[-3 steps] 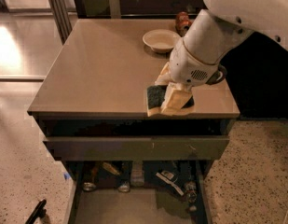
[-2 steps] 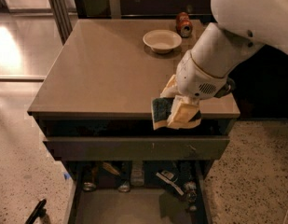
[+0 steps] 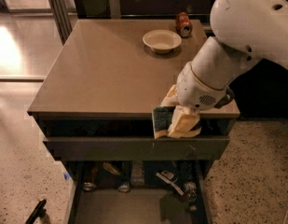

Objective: Place sponge into middle drawer

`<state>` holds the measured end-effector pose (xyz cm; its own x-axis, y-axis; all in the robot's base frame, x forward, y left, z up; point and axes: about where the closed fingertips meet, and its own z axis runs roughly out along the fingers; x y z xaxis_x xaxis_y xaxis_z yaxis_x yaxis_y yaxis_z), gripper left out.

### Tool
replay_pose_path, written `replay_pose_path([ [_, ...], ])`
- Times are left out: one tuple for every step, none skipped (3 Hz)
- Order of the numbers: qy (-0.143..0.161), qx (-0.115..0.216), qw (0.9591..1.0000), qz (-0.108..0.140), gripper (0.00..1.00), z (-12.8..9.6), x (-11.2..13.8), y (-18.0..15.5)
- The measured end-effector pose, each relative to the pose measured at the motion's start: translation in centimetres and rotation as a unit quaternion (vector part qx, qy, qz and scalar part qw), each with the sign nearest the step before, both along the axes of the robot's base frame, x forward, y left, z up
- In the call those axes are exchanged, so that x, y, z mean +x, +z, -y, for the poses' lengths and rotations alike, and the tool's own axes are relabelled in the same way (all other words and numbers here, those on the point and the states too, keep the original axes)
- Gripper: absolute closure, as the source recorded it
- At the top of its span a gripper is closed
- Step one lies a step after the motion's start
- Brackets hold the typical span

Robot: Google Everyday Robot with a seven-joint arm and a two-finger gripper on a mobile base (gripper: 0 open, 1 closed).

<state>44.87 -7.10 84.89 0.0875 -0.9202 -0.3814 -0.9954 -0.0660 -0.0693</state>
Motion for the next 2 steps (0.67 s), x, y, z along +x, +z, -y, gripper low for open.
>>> replay_pose_path([
  [0.007,0.002,0.9999,-0.014,1.0,0.1,-1.7,-3.0],
  [0.016,0.012,0.999,-0.04,1.0,0.3,-3.9,-7.1],
])
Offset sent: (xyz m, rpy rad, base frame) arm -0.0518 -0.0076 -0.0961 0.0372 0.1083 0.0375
